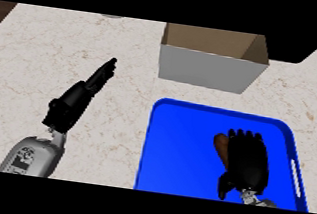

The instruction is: Pick the sweet potato from the tray and place it in the cardboard box

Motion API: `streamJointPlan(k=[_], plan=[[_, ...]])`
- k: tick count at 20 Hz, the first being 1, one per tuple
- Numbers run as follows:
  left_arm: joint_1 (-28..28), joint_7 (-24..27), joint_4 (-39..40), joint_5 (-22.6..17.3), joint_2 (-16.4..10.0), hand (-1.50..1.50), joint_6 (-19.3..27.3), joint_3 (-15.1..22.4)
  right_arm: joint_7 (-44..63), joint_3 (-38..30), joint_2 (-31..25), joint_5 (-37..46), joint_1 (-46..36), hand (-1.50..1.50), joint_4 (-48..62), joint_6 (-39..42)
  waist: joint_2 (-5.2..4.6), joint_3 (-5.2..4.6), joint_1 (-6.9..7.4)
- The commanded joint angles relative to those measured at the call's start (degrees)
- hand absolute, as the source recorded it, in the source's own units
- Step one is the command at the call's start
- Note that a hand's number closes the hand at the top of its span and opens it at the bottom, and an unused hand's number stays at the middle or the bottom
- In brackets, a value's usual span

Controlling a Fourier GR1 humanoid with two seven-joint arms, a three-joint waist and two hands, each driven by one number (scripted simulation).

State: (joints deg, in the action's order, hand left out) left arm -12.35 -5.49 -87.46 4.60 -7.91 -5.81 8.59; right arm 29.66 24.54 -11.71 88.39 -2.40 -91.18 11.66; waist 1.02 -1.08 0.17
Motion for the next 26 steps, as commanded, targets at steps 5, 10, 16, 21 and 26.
streamJointPlan(k=[5,10,16,21,26], plan=[[2.3,2.1,-0.6,-0.5,-0.3,0.00,-1.7,-0.8,-0.7,2.3,1.1,5.5,-4.1,1.50,9.3,-4.0,-1.11,1.09,0.29],[-1.0,-1.1,-0.5,1.5,1.2,0.00,0.2,-0.3,-3.1,3.0,5.3,2.5,-6.7,1.50,7.5,-3.5,-1.12,1.10,0.26],[-1.5,-2.8,-2.5,0.4,0.5,0.00,-1.7,-0.1,0.2,8.0,11.5,-14.4,-13.7,1.50,5.0,-2.6,-1.20,1.17,1.55],[1.1,-0.8,-1.9,0.8,0.8,0.00,-1.4,-0.5,10.7,11.8,11.6,-15.9,-23.5,1.50,-1.7,0.1,-0.91,1.08,0.53],[2.7,-1.9,-4.9,0.2,-0.9,0.00,-3.0,-1.5,16.7,15.2,11.7,-19.9,-26.3,1.50,-14.4,9.1,-0.63,1.07,0.33]])
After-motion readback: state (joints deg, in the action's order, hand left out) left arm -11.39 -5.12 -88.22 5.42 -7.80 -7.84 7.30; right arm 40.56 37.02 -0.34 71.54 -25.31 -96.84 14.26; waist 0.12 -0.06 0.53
